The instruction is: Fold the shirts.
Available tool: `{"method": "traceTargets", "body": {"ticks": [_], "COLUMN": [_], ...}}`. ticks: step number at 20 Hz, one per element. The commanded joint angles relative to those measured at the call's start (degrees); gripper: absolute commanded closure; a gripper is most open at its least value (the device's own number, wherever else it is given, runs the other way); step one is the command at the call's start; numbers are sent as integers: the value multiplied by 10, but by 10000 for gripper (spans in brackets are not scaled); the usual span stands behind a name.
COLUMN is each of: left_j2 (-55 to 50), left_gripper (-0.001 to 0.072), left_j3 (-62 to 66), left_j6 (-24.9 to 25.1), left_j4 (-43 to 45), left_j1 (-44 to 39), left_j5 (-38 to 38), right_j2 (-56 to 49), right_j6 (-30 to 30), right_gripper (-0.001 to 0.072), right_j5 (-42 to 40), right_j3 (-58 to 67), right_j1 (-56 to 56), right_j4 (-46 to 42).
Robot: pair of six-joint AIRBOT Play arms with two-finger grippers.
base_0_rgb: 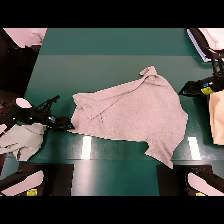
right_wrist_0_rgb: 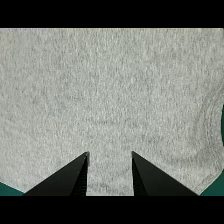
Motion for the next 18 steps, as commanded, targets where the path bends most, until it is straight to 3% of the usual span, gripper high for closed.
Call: {"method": "traceTargets", "body": {"ticks": [1, 2, 3, 4, 5, 9, 13, 15, 18], "left_j2": [-1, -1, -1, -1, -1, 6, 23, 25, 25], "left_gripper": [173, 201, 425, 597, 654, 685, 685, 685, 685], "left_j3": [-7, -7, -7, -7, -7, 9, 58, 75, 78], "left_j6": [-29, -31, -30, -26, -24, -21, -21, -21, -20], "left_j4": [5, 4, 2, -2, -4, -2, -4, -7, -19], "left_j1": [-11, -11, -11, -11, -11, -11, -11, -11, -11], "left_j5": [49, 51, 51, 50, 49, 35, 14, 11, 14], "right_j2": [22, 25, 26, 27, 27, 35, 86, 100, 100], "right_j6": [0, 0, 0, 0, 0, 2, 2, 2, 2], "right_gripper": [410, 410, 410, 410, 410, 410, 399, 329, 327], "right_j5": [4, 12, 23, 33, 43, 82, 75, 64, 22], "right_j3": [-7, -7, -7, -7, -7, -35, -202, -291, -391], "right_j1": [-2, -6, -13, -22, -35, -105, -225, -284, -324], "right_j4": [-2, -2, -1, -2, -1, -5, -4, 0, 2]}}
